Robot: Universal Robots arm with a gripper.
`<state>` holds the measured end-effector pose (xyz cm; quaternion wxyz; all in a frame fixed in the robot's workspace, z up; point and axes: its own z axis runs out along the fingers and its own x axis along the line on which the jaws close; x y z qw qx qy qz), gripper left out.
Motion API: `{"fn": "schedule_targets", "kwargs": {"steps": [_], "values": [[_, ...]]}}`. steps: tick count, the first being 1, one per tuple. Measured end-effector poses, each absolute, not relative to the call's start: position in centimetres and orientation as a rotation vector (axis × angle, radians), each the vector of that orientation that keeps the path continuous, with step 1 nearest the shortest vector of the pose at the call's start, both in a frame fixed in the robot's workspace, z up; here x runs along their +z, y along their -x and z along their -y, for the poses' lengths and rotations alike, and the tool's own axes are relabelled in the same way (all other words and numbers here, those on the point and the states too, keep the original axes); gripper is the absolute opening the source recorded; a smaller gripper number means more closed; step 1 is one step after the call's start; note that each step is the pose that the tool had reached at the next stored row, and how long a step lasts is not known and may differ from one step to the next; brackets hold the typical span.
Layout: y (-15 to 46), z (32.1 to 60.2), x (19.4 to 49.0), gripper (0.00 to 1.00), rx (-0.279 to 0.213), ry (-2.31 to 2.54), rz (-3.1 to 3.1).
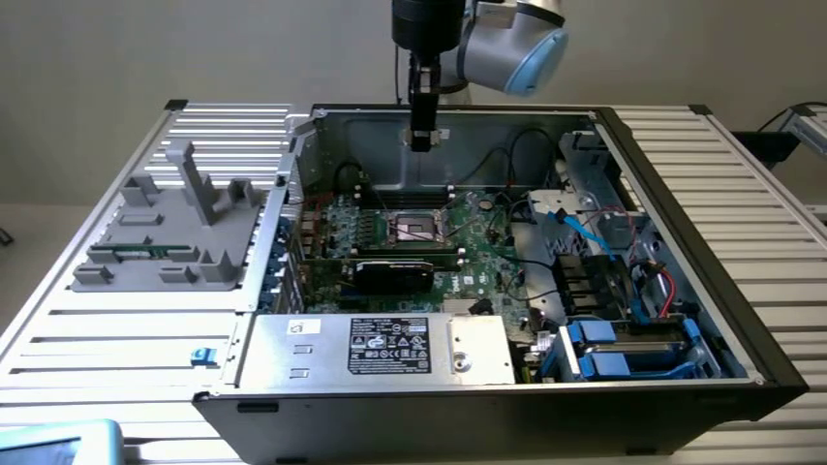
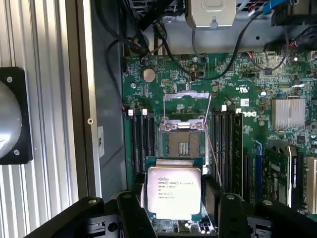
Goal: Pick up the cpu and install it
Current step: 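Pick up the cpu and move it towards the insertion slot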
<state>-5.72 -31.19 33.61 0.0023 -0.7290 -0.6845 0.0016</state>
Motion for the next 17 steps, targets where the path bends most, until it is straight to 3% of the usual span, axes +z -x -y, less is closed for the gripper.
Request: {"fn": "schedule_targets", "kwargs": {"steps": [17], "values": [[5.72, 31.56, 32.94, 0.55, 0.006, 2.297, 2.155]]}}
